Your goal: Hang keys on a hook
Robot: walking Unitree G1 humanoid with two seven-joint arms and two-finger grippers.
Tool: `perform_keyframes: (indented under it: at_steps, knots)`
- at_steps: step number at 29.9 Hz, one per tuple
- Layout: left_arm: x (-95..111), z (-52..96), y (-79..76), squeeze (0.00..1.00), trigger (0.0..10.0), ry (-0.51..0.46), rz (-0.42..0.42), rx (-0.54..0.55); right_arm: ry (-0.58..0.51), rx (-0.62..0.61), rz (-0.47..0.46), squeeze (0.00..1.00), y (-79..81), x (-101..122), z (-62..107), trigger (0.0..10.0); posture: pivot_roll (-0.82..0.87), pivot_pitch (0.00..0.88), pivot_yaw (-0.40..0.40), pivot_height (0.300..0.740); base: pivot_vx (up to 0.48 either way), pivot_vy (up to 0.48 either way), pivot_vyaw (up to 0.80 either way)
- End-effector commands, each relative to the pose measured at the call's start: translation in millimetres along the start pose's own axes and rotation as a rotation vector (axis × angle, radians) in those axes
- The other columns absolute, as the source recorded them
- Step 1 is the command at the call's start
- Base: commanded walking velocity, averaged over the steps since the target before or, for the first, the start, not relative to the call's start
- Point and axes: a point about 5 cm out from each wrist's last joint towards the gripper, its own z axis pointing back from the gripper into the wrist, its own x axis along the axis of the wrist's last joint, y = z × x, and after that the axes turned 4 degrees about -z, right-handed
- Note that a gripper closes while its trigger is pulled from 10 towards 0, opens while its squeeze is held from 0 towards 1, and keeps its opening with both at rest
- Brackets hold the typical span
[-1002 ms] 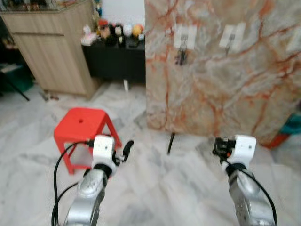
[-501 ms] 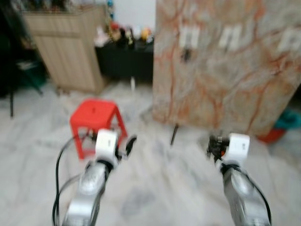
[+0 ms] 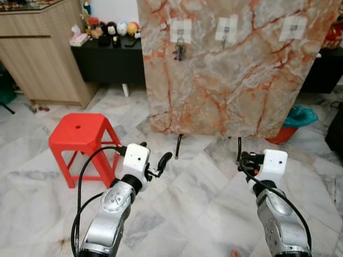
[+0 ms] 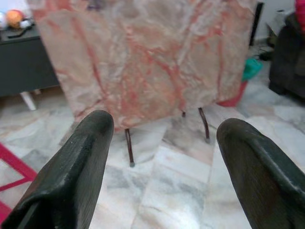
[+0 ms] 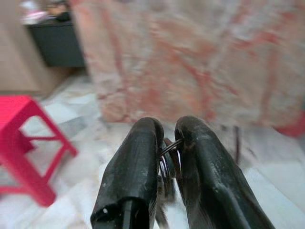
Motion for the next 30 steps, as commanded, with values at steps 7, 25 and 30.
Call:
perform_keyframes:
  at_steps: [7,25,30]
  knots:
    - [13.8,-1.8,-6.5,0.00,10.0,-0.029,-0.045,-0.137,-0.020,0.183,0.091,0.00,12.1,28.1,-12.1,10.0,0.02,0.000,-0.045,0.740,0.000,0.000,0.00]
    - [27.0,3.5,-30.5,0.00,10.0,-0.046,-0.155,-0.410,-0.066,0.628,0.256,0.00,50.6,67.9,-11.1,10.0,0.02,0.000,-0.126,0.740,0.000,0.000,0.00]
    - [21.9,4.4,-31.2,0.00,10.0,-0.018,-0.189,-0.418,-0.049,0.746,0.279,0.00,60.0,65.3,-2.1,10.0,0.02,0.000,-0.142,0.740,0.000,0.000,0.00]
